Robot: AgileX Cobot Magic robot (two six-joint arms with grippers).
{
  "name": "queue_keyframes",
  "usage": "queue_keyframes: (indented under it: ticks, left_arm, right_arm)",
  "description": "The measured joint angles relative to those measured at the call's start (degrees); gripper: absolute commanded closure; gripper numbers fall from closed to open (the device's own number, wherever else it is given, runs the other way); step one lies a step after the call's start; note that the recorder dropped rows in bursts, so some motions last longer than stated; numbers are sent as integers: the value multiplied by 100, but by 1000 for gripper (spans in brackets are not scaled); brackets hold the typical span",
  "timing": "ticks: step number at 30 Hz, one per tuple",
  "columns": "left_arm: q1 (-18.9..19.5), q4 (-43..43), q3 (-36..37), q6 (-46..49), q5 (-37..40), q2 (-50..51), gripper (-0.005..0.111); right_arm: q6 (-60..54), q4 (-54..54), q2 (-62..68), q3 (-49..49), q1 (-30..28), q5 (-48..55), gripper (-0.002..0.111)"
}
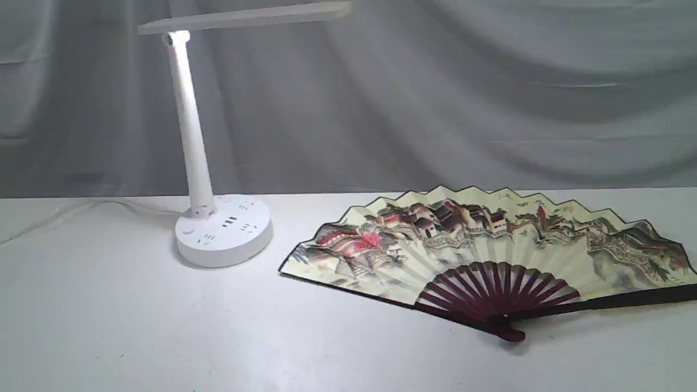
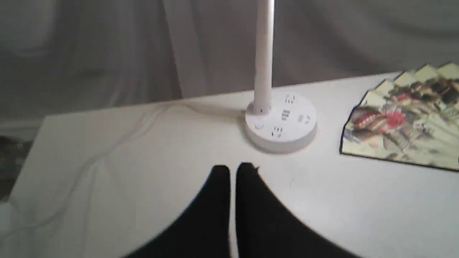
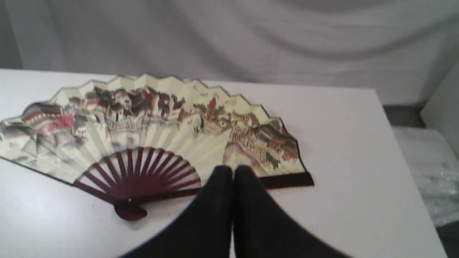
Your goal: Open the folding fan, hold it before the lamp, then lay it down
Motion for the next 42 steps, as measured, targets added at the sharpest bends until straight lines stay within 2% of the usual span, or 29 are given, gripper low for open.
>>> queue_keyframes:
  ticks: [12, 20, 27, 34, 42]
  left_arm:
    - [0, 0, 0, 0, 649, -2613, 107]
    - [0, 0, 0, -12, 770, -4091, 107]
    - [0, -37, -44, -12, 1367, -4163, 107]
    - [0, -79, -2, -12, 1451, -4163, 107]
    - [0, -79, -2, -12, 1451, -4163, 107]
  right_arm:
    - [0, 68, -2171, 0, 0, 761, 108]
    - [-101, 72, -3455, -7, 0, 1087, 108]
    - [-111, 72, -4202, -12, 0, 1546, 108]
    - [-239, 72, -4202, 289, 0, 1813, 108]
    - [-259, 61, -4202, 854, 127, 1613, 108]
